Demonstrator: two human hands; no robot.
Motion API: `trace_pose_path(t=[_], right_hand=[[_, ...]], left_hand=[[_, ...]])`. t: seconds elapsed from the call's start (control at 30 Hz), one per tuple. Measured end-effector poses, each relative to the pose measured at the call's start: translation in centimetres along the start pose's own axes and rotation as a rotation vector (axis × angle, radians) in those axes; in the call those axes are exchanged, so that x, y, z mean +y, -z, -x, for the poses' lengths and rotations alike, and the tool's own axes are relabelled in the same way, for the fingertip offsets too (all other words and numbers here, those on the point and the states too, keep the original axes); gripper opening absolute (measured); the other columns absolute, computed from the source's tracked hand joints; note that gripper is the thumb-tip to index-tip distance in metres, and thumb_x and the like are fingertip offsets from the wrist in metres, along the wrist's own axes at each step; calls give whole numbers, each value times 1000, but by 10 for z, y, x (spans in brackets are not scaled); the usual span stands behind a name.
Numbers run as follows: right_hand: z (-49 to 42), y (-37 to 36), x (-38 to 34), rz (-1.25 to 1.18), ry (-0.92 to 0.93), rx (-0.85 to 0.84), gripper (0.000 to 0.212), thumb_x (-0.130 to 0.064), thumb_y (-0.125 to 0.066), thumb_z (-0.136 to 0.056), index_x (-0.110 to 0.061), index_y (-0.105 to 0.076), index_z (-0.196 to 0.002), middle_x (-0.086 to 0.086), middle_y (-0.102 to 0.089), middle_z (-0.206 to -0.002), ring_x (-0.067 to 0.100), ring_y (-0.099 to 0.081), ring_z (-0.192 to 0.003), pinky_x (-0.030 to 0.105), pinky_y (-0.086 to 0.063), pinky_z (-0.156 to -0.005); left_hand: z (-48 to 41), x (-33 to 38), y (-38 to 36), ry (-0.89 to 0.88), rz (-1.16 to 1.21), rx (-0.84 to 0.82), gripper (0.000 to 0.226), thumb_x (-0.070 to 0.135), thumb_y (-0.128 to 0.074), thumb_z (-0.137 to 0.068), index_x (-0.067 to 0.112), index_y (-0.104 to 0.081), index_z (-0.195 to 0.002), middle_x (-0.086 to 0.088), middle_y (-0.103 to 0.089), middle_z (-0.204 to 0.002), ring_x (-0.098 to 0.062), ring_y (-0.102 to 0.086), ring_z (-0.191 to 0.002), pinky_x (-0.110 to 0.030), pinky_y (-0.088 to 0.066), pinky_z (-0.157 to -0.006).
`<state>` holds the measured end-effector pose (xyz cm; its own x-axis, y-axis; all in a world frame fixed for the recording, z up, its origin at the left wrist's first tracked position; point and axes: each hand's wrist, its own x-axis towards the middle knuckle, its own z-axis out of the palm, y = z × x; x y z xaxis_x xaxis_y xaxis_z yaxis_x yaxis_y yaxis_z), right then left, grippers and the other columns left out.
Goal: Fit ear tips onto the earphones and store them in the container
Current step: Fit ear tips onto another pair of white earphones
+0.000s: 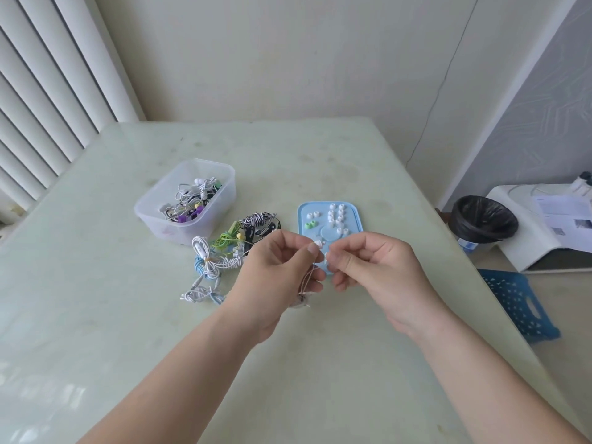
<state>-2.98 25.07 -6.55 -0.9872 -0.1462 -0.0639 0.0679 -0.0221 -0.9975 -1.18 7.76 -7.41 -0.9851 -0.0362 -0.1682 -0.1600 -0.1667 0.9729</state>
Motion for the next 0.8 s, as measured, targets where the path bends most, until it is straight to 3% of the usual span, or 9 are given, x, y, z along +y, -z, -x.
trace_pose_path(t=[0.07, 0.17, 0.27, 0.37, 0.43, 0.57, 0.67, 0.8], right_hand=[[3, 1, -1, -22, -27, 3, 14, -2, -80, -82, 2, -72, -92, 20, -74, -75, 27, -68, -62, 33, -59, -61], [7, 3, 2, -5, -54, 19, 14, -5, -83, -80, 3, -74, -87, 18, -71, -71, 26, -65, -58, 34, -56, -56], [10, 5, 7, 35, -66, 45, 14, -7, -84, -79, 2, -75, -86, 16, -73, -71, 25, -65, -58, 33, -57, -57], [13, 6, 9, 33, -87, 32, 9, -5, -80, -84, 0, -78, -91, 18, -76, -78, 25, -69, -63, 33, -59, -63], [13, 7, 6, 19, -101, 4, 8, -3, -77, -87, -1, -79, -95, 20, -77, -83, 25, -72, -66, 33, -61, -66], [6, 7, 2, 50, -134, -50, 9, -2, -75, -89, -1, -78, -97, 19, -77, -84, 27, -72, -69, 36, -62, -69], [-2, 4, 2, 97, -142, -78, 6, -1, -75, -89, -2, -77, -95, 19, -77, -84, 27, -72, -68, 37, -61, -67], [-19, 6, -1, 270, -80, -47, 5, -10, -79, -87, -7, -77, -87, 15, -75, -77, 20, -69, -63, 35, -58, -61]], left_hand=[[1, -2, 0, -8, 1, 10, 12, 10, -69, -99, 5, -66, -109, -10, -72, -85, -20, -68, -68, -33, -57, -67], [2, -7, -1, 25, -36, -1, 13, 14, -72, -98, 14, -71, -111, -10, -74, -86, -21, -70, -69, -41, -55, -70], [5, -11, -4, 51, -80, -16, 7, 21, -71, -99, 17, -75, -102, -13, -74, -87, -25, -70, -72, -34, -50, -53], [6, -14, -9, -23, -92, -45, 7, 13, -68, -100, 11, -74, -100, -16, -75, -93, -24, -72, -73, -37, -61, -66], [5, -16, -11, -49, -105, -24, 6, 11, -67, -100, 11, -73, -99, -11, -78, -86, -20, -72, -66, -34, -59, -63], [-1, -21, -10, -80, -99, 24, 8, 8, -66, -100, 10, -72, -104, -6, -77, -81, -19, -73, -73, -33, -57, -63], [-5, -23, -7, -55, -26, 27, 10, 7, -66, -100, 8, -72, -109, -10, -77, -85, -27, -69, -76, -36, -54, -66], [-13, -27, 0, -26, 107, 69, 12, 7, -66, -100, 6, -71, -111, -6, -74, -87, -21, -65, -79, -31, -55, -72]])
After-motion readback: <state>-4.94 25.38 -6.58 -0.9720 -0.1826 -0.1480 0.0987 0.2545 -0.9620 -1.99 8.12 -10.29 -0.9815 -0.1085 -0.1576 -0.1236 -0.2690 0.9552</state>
